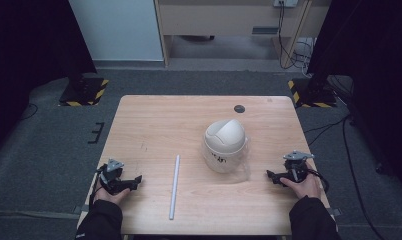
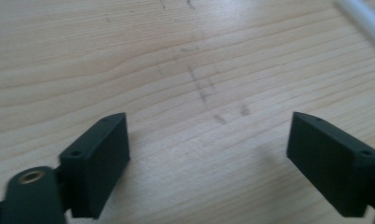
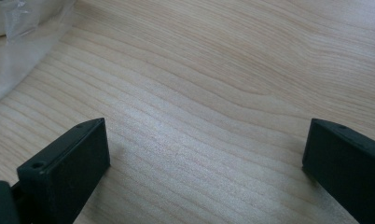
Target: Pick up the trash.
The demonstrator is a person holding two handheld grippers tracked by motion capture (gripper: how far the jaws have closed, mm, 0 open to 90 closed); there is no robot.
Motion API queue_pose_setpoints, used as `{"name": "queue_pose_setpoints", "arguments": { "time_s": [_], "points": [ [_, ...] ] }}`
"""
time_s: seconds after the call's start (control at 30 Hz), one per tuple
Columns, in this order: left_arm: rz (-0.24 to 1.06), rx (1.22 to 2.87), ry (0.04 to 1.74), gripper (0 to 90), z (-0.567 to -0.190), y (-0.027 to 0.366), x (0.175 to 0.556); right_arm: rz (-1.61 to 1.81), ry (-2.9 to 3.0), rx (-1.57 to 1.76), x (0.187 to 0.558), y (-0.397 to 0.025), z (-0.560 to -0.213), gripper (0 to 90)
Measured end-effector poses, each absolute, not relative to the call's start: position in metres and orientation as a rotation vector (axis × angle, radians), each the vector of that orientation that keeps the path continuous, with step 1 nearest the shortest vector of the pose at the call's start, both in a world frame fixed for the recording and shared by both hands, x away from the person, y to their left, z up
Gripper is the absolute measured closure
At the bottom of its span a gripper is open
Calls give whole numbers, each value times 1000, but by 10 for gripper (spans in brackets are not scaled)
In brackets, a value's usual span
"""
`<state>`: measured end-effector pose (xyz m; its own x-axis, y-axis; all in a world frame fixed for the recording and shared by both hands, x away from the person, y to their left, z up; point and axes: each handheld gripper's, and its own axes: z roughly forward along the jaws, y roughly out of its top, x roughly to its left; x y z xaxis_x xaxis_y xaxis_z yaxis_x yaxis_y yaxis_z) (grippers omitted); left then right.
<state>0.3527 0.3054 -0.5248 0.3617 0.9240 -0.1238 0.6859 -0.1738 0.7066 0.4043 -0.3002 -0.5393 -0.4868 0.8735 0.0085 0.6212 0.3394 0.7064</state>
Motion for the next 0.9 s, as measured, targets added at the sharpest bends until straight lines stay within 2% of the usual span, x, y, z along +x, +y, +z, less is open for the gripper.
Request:
{"name": "queue_pose_setpoints", "arguments": {
  "time_s": [0.23,0.47,0.73,0.9],
  "points": [
    [505,1823,1254,159,-502,306,350,934,2242,1313,405,-301,-539,8],
    [534,1706,1190,170,-481,305,344,936,2244,1313,405,-300,-539,8],
    [541,1668,1085,138,-459,295,343,937,2245,1311,405,-301,-539,8],
    [535,1665,1005,149,-445,291,344,936,2245,1311,405,-300,-539,8]
  ]
}}
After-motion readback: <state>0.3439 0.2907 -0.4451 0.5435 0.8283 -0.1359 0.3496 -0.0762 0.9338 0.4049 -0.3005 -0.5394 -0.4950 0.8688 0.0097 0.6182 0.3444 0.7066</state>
